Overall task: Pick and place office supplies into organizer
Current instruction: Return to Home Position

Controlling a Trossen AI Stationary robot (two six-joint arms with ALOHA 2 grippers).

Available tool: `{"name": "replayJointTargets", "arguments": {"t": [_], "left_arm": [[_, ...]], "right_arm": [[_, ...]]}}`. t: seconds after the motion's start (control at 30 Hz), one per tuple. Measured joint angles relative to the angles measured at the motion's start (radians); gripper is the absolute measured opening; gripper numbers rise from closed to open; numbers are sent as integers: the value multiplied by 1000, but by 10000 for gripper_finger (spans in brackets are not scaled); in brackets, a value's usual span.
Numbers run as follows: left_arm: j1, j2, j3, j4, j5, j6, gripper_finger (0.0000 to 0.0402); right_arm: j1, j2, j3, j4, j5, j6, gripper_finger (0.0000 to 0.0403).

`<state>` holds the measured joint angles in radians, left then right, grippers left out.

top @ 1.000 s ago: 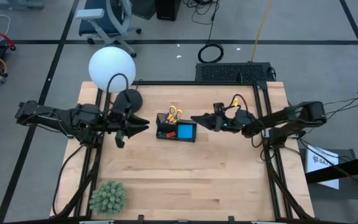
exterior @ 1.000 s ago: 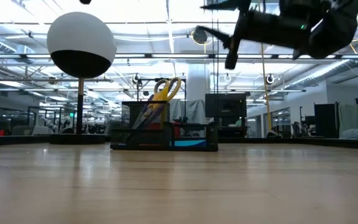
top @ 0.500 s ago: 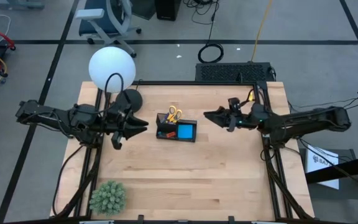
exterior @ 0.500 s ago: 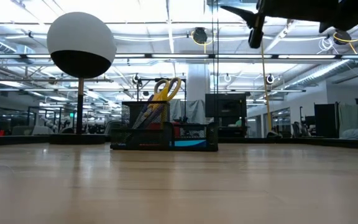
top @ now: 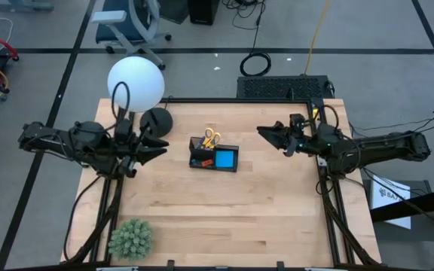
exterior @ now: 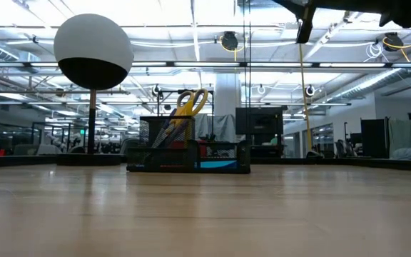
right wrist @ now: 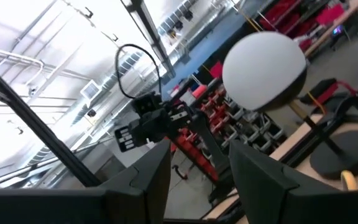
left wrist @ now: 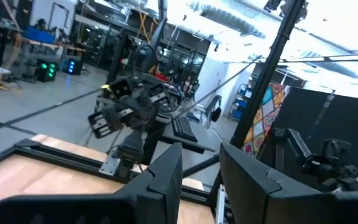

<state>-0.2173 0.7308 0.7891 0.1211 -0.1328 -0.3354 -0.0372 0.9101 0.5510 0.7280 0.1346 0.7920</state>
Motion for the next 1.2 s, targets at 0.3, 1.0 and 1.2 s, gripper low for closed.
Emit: {"name": "replayJointTargets", "arguments": {"t": [0.3,1.0,1.2], "left_arm": [[3,-90,0,-156,-22,-3,115],[3,-315,-8,-262,-131,251,115],[3,-354,-85,-220,-131,223,115]], "right_arm": [[1,-88,0,-52,19,-92,155],[155,-353,-49,-51,265,-592,155],[157,-400,-221,206,261,-595,155]]}}
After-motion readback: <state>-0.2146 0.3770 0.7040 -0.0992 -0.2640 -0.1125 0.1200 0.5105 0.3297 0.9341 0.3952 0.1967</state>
